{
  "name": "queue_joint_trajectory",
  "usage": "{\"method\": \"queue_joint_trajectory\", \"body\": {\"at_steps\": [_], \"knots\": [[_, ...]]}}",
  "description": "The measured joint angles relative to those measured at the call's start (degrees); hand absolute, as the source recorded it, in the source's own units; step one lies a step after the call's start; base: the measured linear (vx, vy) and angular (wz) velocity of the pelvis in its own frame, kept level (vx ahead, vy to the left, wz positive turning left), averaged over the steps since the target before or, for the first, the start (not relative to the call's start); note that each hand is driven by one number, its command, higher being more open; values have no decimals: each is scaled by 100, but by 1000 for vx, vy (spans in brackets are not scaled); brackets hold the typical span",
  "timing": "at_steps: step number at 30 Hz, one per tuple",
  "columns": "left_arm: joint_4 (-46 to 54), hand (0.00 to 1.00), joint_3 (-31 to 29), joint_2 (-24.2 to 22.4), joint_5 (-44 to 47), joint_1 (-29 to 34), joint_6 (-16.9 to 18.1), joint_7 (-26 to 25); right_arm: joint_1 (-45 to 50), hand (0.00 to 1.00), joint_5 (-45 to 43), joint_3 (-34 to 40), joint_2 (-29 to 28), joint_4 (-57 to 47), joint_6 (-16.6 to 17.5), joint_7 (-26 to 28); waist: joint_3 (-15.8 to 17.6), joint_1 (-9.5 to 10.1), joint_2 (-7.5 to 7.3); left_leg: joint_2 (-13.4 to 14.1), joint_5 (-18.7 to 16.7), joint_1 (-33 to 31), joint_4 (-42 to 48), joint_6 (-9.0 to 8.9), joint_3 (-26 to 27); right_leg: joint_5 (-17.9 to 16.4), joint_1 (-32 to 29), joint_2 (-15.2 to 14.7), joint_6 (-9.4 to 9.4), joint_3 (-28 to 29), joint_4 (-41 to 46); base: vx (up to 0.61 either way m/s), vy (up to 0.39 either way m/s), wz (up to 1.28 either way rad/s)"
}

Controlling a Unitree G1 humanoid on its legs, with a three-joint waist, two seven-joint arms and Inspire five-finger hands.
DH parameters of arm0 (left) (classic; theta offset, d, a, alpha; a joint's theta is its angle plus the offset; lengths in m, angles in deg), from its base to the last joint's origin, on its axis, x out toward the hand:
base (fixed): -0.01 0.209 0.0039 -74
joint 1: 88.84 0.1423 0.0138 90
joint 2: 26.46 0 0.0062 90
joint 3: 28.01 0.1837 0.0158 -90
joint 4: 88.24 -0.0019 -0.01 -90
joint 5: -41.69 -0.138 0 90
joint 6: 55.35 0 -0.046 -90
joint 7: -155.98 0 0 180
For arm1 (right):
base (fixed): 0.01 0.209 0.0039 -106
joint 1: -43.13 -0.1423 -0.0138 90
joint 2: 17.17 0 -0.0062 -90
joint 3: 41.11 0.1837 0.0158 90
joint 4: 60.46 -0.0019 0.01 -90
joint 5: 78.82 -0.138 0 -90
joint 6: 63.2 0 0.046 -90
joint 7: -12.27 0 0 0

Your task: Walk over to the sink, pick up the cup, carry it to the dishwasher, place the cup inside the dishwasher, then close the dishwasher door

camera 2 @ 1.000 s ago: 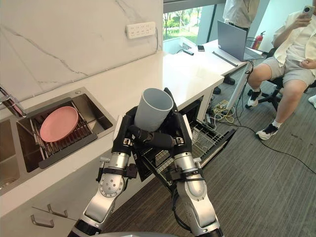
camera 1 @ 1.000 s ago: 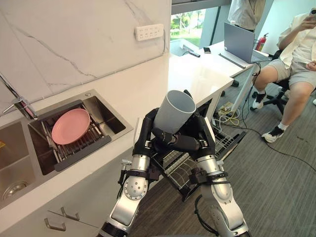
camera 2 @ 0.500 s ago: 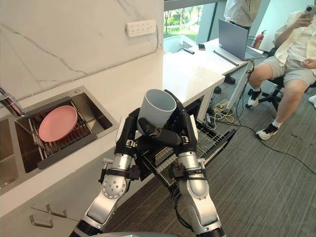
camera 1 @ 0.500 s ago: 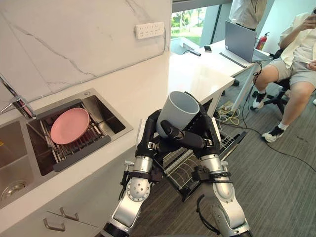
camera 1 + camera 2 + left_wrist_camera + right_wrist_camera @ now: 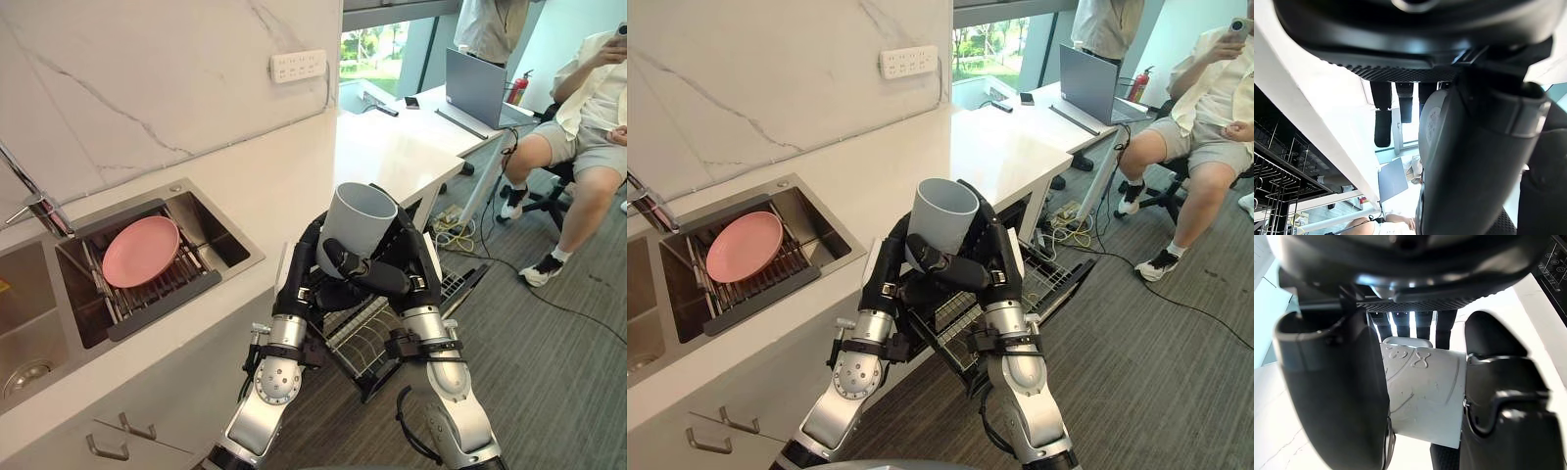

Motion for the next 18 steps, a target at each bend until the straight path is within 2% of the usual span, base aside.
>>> {"method": "queue_joint_trajectory", "body": {"at_steps": [8, 18], "knots": [[491, 100, -38, 2, 528, 564, 22, 258, 4, 0, 13, 557, -200, -162, 16, 2, 0, 14, 0, -3, 6, 1, -2, -1, -24, -1, 9, -4, 0, -31, 3, 0, 0, 0], [393, 100, -37, 43, 1295, 1124, 31, 1162, 348, 0, 173, 925, -188, -162, 15, 69, 1, 51, -2, -3, 7, -26, -29, -2, -26, -4, -19, -4, 2, -38, -9, 0, 0, 0]]}}
